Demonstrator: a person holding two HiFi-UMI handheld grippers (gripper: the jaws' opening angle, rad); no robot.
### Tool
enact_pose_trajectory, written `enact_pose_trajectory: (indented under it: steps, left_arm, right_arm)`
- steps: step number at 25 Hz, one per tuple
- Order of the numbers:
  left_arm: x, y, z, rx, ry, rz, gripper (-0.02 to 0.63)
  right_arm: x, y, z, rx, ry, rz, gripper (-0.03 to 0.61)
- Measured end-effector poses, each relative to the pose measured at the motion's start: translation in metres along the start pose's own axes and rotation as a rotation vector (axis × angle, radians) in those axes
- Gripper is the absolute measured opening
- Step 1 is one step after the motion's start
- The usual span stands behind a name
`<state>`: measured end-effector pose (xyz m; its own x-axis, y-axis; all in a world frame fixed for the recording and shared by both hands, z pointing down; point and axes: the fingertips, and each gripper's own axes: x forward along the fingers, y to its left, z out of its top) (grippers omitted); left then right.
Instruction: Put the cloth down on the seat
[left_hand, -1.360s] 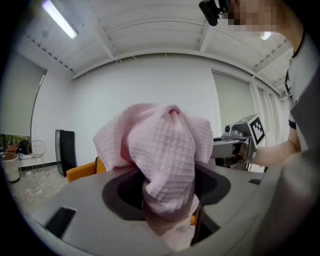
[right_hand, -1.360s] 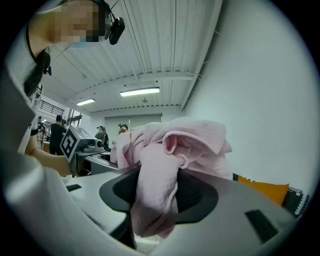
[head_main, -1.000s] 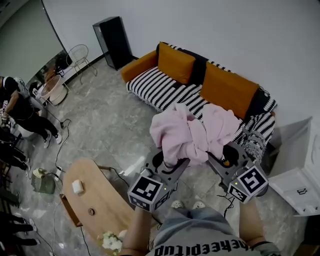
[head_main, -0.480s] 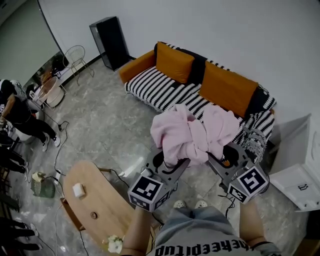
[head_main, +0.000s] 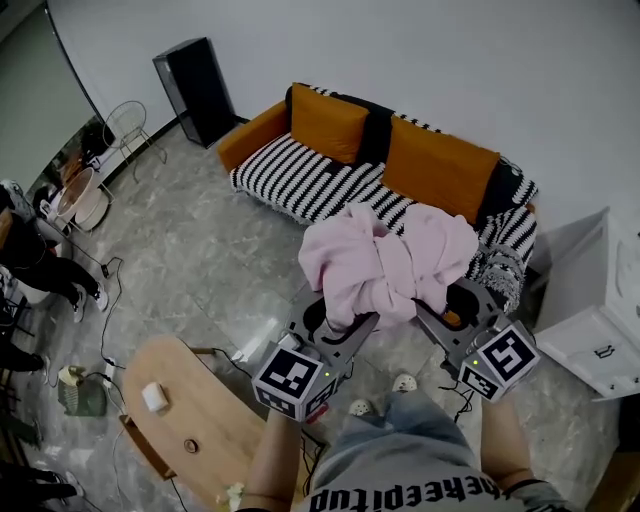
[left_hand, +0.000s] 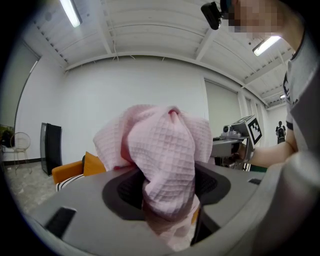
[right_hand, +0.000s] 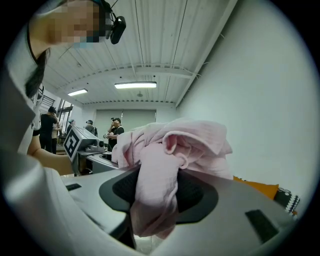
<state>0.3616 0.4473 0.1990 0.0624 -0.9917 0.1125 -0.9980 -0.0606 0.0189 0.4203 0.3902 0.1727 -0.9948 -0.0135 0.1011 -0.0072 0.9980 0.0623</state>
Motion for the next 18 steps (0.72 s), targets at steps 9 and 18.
enact_pose_trajectory:
  steps: [9,18]
  left_arm:
    - [0.046,0.030,0.002,-0.016,0.014,0.006,0.282]
    - [0.070,0.046,0.001,-0.019,0.013,0.028,0.284]
  right_arm:
    - [0.028,-0.048,-0.003,0.005,0.003,0.014,0.212]
    - [0.045,-0.074,-0.006,0.003,-0.007,0.030,0.210]
